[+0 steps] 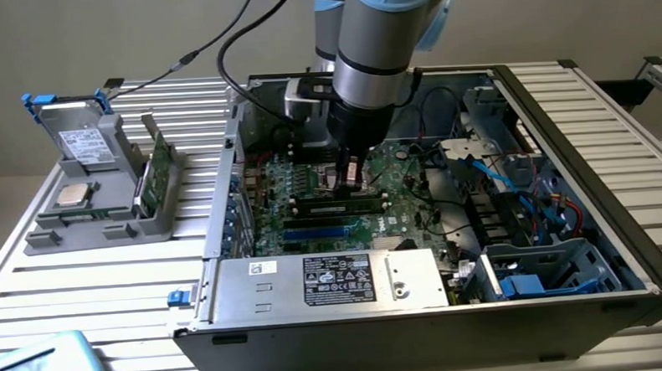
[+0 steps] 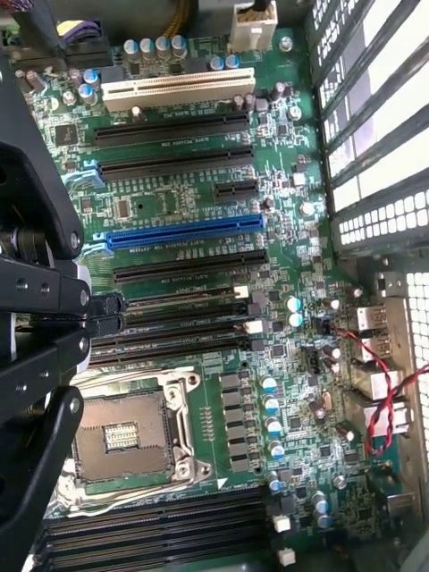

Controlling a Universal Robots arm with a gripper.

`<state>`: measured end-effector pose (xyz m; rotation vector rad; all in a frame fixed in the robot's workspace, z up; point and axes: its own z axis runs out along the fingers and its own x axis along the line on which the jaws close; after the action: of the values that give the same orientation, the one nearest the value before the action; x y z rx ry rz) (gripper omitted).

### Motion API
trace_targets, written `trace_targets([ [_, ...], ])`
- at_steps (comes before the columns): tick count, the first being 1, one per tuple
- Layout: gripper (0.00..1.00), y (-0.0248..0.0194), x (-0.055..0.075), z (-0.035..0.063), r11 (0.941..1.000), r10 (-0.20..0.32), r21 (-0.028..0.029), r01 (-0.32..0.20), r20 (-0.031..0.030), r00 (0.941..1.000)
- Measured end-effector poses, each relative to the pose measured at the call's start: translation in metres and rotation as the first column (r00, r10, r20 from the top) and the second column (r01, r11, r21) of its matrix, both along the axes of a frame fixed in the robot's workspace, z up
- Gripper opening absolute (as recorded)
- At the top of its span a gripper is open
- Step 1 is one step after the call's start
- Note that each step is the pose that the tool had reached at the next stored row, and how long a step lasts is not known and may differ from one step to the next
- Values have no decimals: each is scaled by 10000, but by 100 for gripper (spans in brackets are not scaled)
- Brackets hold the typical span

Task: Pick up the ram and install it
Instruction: 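Press down the ram until it locks into place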

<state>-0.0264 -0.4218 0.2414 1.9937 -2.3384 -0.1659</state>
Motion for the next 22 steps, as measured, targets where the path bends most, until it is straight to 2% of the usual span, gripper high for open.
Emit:
trace_targets([
  [1,11,0,0,1,10000,-80,-32,81,18,10000],
  [8,11,0,0,3,9977,-531,-407,539,211,9984],
  [15,11,0,0,4,9919,-973,-780,1004,424,9943],
  [20,11,0,0,5,9856,-1281,-1029,1339,606,9899],
  [22,11,0,0,6,9831,-1399,-1091,1473,721,9875],
])
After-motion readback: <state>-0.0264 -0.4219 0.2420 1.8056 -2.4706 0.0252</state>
